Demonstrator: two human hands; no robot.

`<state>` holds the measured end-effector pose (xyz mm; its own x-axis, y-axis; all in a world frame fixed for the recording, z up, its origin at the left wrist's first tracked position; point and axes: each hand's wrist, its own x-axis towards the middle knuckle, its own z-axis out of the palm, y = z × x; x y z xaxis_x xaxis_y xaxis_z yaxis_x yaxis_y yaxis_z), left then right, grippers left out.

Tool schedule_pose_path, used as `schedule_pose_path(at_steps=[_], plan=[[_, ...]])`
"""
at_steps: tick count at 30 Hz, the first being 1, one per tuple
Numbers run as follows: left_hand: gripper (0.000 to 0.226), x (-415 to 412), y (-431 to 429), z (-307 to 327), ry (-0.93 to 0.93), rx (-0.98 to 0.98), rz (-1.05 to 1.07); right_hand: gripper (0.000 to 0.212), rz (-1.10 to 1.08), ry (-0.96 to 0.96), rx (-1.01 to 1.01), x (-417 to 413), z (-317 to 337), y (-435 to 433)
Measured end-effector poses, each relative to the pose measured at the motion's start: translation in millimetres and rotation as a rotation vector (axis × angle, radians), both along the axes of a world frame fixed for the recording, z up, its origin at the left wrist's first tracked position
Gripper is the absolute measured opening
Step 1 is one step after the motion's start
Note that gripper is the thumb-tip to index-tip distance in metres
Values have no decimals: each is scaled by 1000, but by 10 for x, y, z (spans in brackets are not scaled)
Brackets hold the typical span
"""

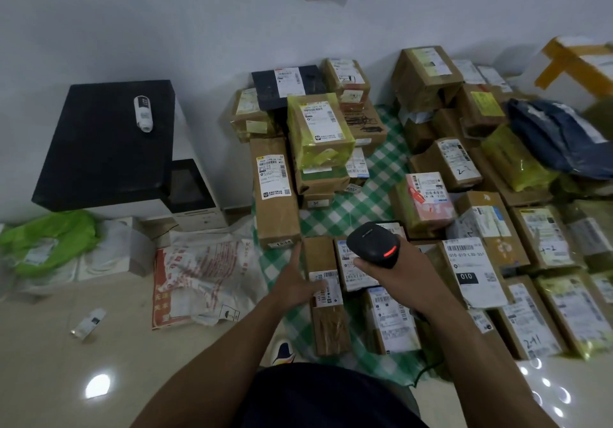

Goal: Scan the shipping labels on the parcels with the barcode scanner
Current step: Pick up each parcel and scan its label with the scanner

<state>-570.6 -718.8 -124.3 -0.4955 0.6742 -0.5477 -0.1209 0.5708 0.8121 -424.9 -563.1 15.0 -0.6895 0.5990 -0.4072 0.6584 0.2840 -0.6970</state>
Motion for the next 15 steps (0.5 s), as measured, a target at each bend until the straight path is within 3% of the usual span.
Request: schedule_pose_path(at_steps=[2, 8, 10, 13, 15], plan=[[103, -15, 43, 5, 117, 27, -63, 44, -7, -7, -4, -8, -29, 13], [95, 34, 50, -60, 222, -46, -248, 42, 11, -4, -10, -81, -90, 58], [79, 47, 50, -30, 305, -76, -250, 44, 12, -2, -5, -115, -103, 59], [28, -91, 105, 78, 597, -68, 39, 45, 12, -5, 0, -160, -117, 88], [29, -255, 160, 116, 729, -104, 190, 49, 8, 4, -11, -180, -115, 98]])
